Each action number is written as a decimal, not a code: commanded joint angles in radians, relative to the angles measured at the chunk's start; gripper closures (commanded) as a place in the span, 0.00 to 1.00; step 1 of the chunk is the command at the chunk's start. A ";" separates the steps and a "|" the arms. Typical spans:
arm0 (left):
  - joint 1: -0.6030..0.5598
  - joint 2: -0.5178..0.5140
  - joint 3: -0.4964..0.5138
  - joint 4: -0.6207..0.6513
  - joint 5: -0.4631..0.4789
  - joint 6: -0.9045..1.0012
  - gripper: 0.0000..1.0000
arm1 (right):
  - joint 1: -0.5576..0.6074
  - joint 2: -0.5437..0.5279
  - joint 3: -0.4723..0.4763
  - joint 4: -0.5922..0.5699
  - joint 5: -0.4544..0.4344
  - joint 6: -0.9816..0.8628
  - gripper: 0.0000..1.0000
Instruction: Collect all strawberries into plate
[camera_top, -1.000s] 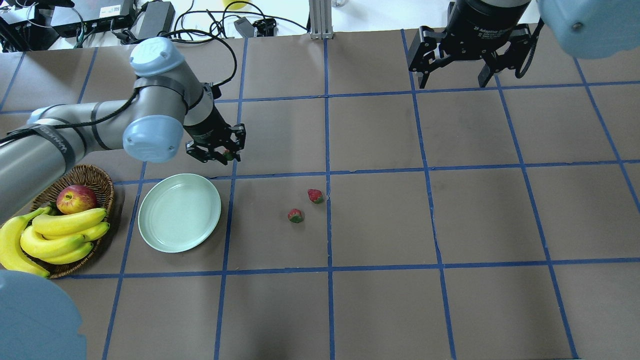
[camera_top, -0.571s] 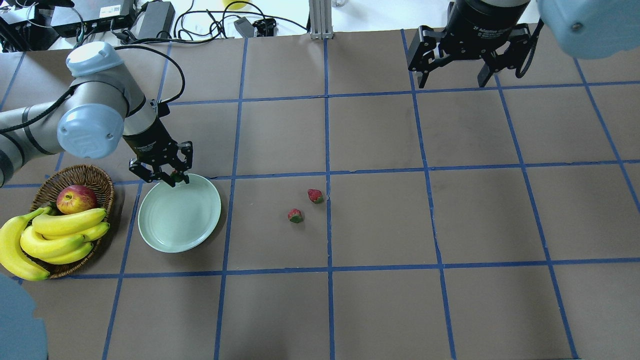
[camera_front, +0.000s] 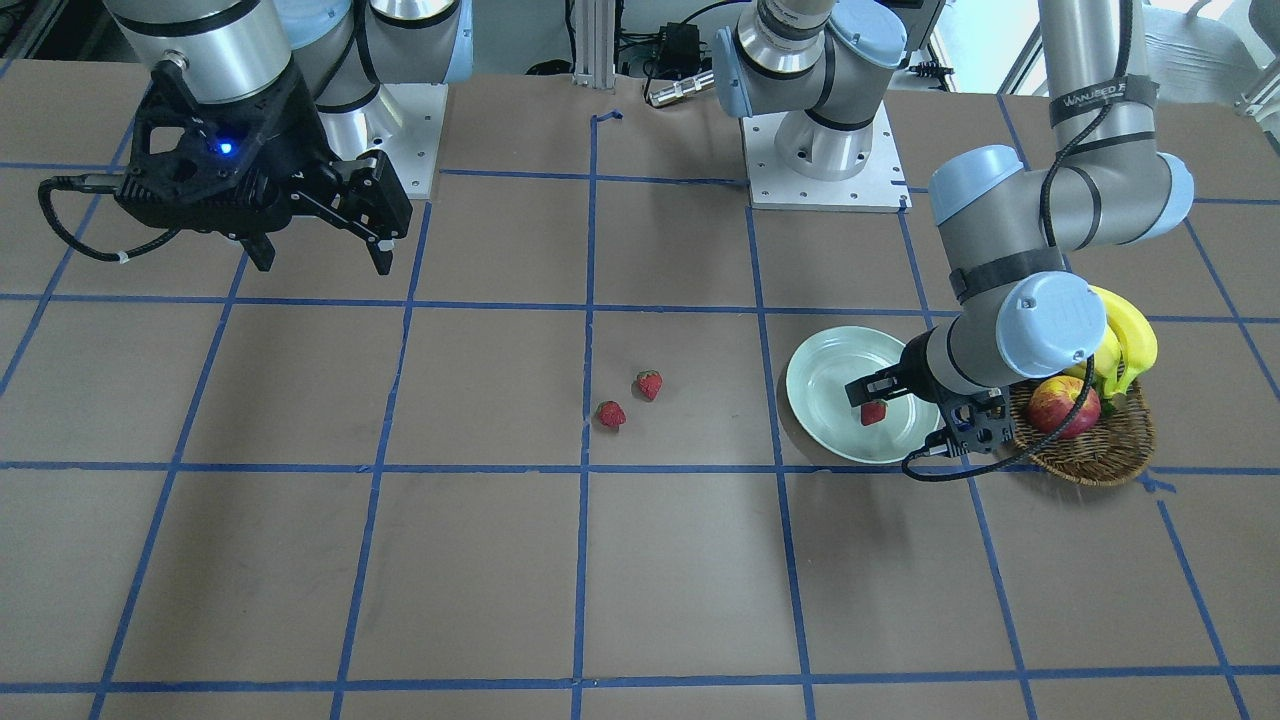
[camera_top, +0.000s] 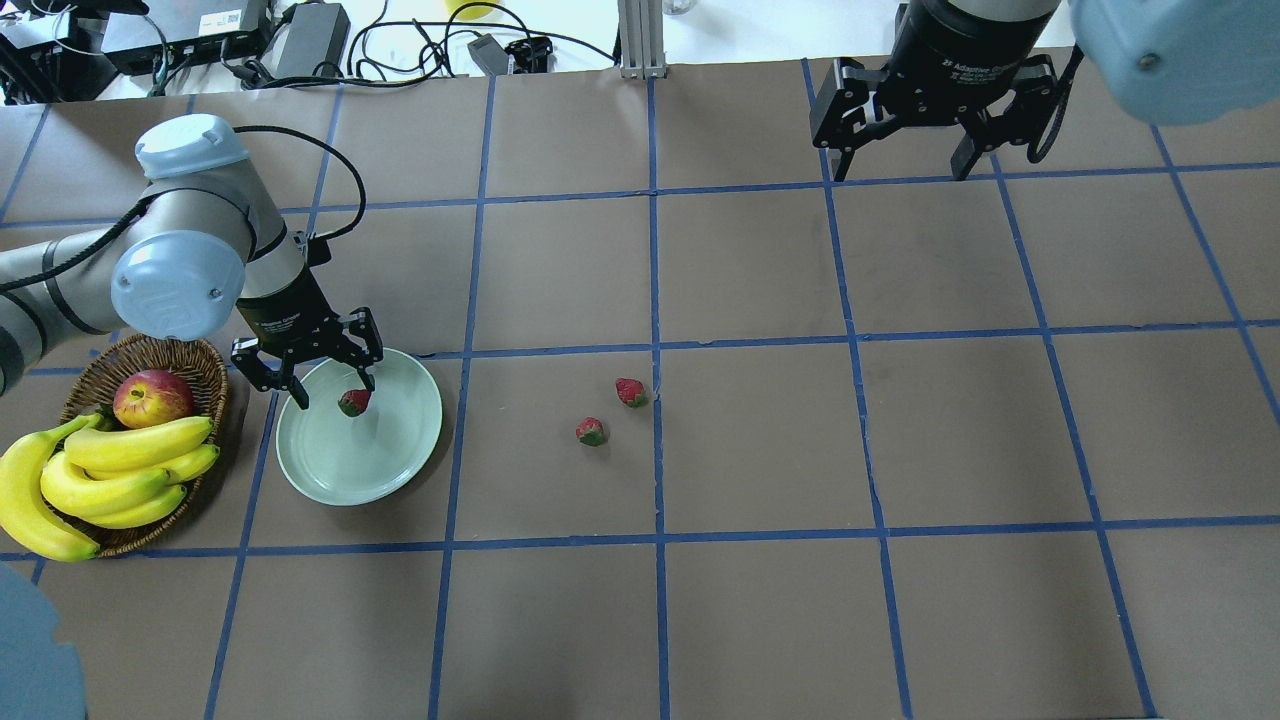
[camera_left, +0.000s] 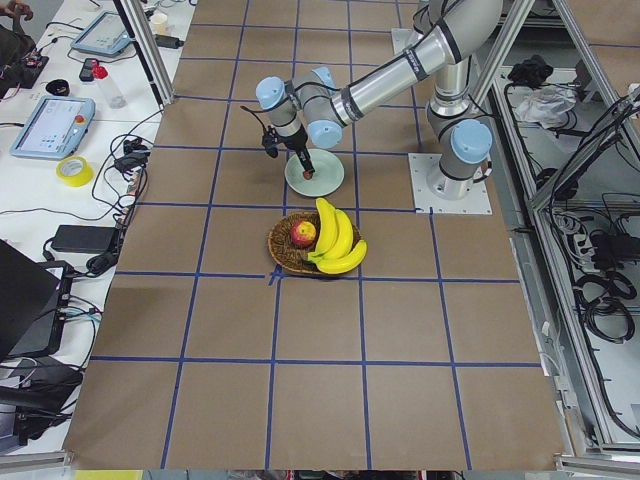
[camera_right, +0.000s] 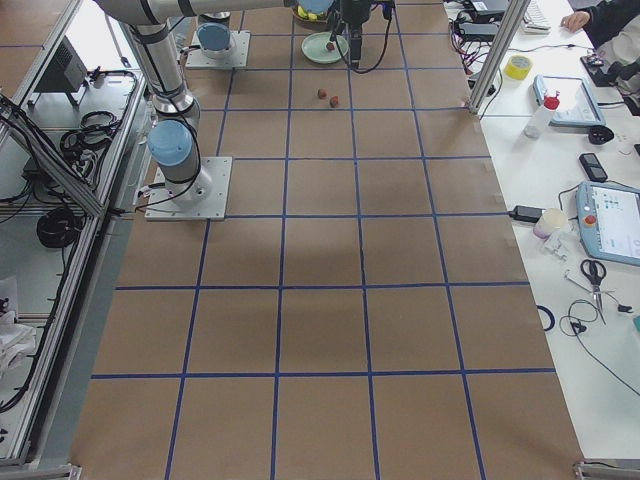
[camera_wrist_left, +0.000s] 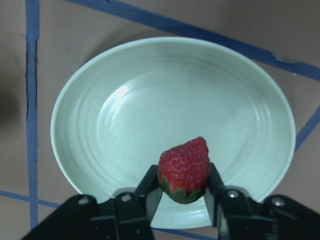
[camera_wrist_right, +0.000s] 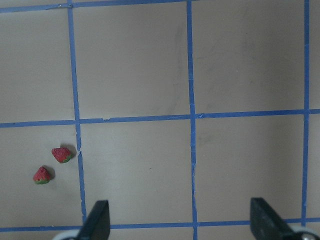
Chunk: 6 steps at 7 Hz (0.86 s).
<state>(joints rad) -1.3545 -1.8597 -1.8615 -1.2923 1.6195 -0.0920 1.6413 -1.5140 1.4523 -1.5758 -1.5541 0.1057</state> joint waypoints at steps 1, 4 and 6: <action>-0.067 0.017 0.019 0.019 -0.088 -0.012 0.00 | -0.001 0.000 0.002 0.000 -0.004 -0.003 0.00; -0.233 -0.010 0.008 0.194 -0.235 -0.140 0.00 | 0.000 -0.002 0.002 -0.001 -0.001 -0.005 0.00; -0.297 -0.021 -0.054 0.279 -0.265 -0.210 0.00 | -0.002 -0.002 0.002 0.000 -0.003 -0.006 0.00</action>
<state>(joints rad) -1.6102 -1.8740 -1.8741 -1.0728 1.3743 -0.2582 1.6402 -1.5153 1.4542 -1.5766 -1.5558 0.1001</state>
